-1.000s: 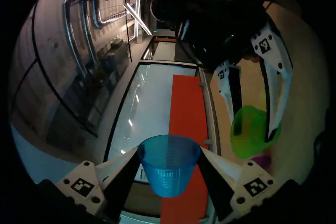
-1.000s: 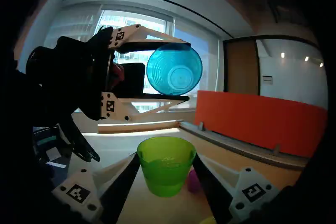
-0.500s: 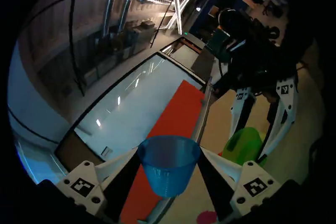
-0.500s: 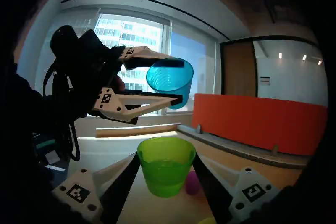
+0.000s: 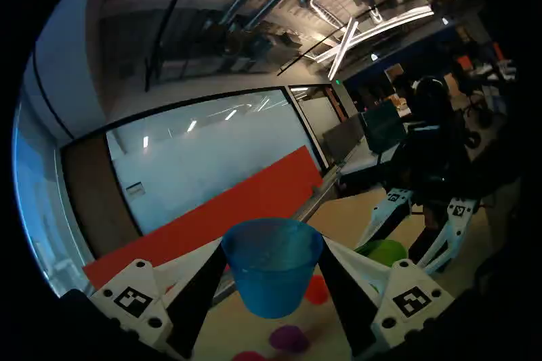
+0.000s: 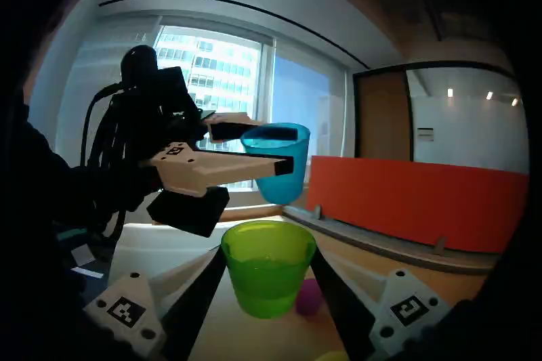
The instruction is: Pour water
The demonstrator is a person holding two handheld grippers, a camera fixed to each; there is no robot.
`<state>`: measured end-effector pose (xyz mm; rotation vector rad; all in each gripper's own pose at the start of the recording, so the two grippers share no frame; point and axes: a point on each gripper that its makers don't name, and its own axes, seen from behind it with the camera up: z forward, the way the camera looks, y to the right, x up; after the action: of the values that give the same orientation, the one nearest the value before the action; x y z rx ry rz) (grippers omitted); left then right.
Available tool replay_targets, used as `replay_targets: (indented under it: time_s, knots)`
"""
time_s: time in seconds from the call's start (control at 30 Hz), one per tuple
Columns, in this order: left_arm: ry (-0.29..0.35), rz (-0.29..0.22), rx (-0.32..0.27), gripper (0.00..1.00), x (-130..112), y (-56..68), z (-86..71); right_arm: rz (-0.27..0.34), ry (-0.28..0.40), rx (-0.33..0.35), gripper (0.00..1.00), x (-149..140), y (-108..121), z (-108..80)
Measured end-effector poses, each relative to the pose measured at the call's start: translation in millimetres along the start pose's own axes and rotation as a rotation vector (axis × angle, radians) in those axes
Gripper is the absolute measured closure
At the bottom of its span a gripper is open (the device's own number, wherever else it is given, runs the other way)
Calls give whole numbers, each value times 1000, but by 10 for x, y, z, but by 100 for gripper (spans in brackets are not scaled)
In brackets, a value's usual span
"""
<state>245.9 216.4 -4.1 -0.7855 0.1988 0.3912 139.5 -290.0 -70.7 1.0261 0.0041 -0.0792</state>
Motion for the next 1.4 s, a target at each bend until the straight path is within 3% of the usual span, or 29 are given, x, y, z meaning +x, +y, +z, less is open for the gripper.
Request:
replay_targets:
  time_s: [0.2, 0.5, 0.97, 1.4]
  knots:
    - [7, -184, 2, 12, -68, -74, -3, -4, 2, -2, 11, 26, 4, -24]
    - [-6, -304, 17, 13, -202, -144, 13, -4, 1, -5, 11, 28, 15, -31]
    - [-93, -368, 58, 13, -752, -219, -173, 8, -25, -40, 11, -3, 160, -138]
    - [-212, -356, 50, 13, -1365, -90, -369, 15, -76, -53, 11, -163, 225, -146]
